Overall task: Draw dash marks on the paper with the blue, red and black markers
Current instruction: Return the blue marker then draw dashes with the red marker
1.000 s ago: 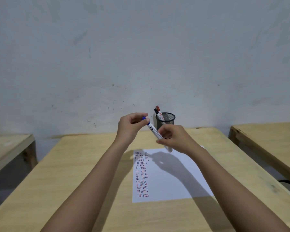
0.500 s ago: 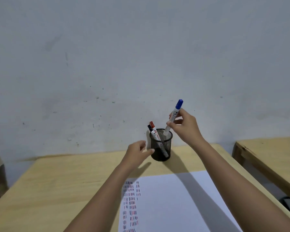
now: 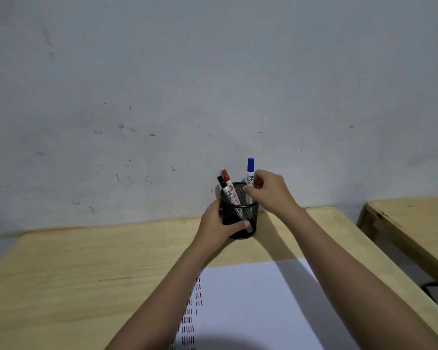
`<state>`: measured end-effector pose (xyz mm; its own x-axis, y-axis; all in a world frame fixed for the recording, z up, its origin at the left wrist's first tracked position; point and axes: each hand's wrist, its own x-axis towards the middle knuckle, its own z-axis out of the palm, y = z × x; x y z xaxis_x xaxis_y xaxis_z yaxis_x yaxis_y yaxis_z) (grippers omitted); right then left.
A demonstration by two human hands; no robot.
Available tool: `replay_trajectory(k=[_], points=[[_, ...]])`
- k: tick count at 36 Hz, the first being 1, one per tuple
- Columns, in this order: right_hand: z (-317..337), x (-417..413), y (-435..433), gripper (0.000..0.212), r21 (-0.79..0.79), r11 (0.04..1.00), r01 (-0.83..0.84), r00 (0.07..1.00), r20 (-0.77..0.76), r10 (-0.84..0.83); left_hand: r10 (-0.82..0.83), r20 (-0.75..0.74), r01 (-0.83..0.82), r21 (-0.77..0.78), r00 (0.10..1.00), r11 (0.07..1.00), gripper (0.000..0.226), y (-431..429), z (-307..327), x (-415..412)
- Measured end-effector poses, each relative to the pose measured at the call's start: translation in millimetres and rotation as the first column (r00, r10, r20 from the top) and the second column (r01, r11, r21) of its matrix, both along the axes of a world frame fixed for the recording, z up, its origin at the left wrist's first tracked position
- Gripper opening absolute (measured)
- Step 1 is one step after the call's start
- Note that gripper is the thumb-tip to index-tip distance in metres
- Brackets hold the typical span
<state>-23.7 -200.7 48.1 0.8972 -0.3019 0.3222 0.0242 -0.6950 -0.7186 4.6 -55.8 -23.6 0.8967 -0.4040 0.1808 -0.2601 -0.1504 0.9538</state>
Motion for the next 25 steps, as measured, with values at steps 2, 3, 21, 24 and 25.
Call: replay_trajectory(k=[2, 3, 21, 24, 25], points=[[-1, 2, 0, 0.028, 0.012, 1.000, 0.001, 1.000, -0.007, -0.001, -0.012, 0.005, 0.012, 0.000, 1.000, 1.000, 0.057, 0, -1, 2], [-1, 3, 0, 0.026, 0.020, 1.000, 0.001, 1.000, -0.009, -0.001, -0.017, 0.005, 0.017, 0.000, 1.000, 1.000, 0.057, 0, -1, 3], [1, 21, 15, 0.015, 0.074, 0.996, -0.055, 0.998, -0.003, 0.055, -0.034, 0.048, 0.033, 0.026, 0.998, 0.999, 0.054, 2, -7, 12], [-1, 26, 18, 0.015, 0.037, 0.998, -0.056, 0.998, -0.020, 0.056, -0.033, 0.038, 0.032, 0.031, 0.999, 0.999, 0.064, 2, -8, 13], [-3, 27, 18, 0.014, 0.019, 0.998, -0.055, 0.998, -0.027, 0.055, -0.035, 0.039, 0.034, 0.035, 0.999, 0.999, 0.065, 2, -8, 13]])
